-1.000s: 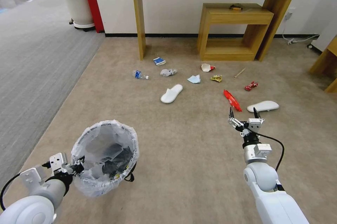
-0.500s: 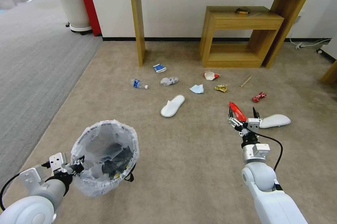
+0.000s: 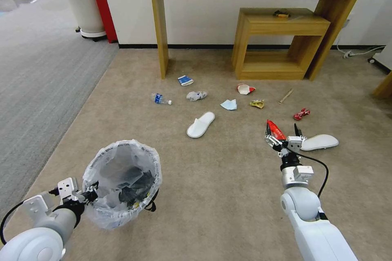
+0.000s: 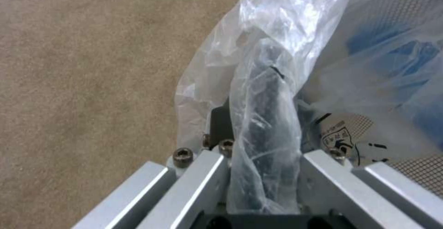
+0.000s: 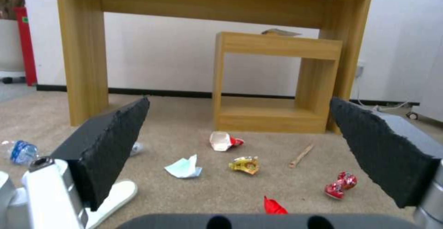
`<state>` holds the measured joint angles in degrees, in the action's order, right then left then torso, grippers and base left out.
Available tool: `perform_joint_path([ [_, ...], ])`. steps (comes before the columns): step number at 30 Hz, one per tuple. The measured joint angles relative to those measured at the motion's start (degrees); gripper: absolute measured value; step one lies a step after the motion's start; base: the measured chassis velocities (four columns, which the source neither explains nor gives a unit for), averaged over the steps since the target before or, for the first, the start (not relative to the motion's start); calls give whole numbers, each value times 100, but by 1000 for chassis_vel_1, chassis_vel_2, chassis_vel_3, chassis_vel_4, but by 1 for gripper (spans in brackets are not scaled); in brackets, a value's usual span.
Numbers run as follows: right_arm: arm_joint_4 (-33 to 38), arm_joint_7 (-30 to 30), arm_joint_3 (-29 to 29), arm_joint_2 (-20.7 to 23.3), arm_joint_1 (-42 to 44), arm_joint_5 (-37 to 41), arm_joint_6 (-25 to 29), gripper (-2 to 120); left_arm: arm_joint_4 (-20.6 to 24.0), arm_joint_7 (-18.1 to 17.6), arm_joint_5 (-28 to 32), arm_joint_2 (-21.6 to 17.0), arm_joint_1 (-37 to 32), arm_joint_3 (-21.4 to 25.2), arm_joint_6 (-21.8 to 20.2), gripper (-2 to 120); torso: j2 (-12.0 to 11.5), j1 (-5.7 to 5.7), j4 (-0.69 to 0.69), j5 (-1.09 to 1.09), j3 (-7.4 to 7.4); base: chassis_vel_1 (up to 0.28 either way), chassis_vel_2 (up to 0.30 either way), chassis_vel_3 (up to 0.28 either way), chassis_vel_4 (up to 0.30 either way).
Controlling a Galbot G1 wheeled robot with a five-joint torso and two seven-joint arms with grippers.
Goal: Pick up the trash bin and place the garbage on the floor into it.
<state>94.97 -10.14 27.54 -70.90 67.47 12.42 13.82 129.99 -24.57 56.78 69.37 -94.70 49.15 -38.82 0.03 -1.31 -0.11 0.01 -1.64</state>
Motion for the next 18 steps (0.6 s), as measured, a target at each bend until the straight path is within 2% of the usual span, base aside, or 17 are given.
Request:
perform_joint_path([
  [8,-11,10,17,3,14,-5,0,100,-8,8,0,-3,2,1,4,0,0,1,0,0,0,-32,39,33,-41],
  [18,-21,9,0,-12,16,1,2,100,3,13,7,-9,-5,22,11,0,0,-1,0,1,-2,-188,182,183,-180],
])
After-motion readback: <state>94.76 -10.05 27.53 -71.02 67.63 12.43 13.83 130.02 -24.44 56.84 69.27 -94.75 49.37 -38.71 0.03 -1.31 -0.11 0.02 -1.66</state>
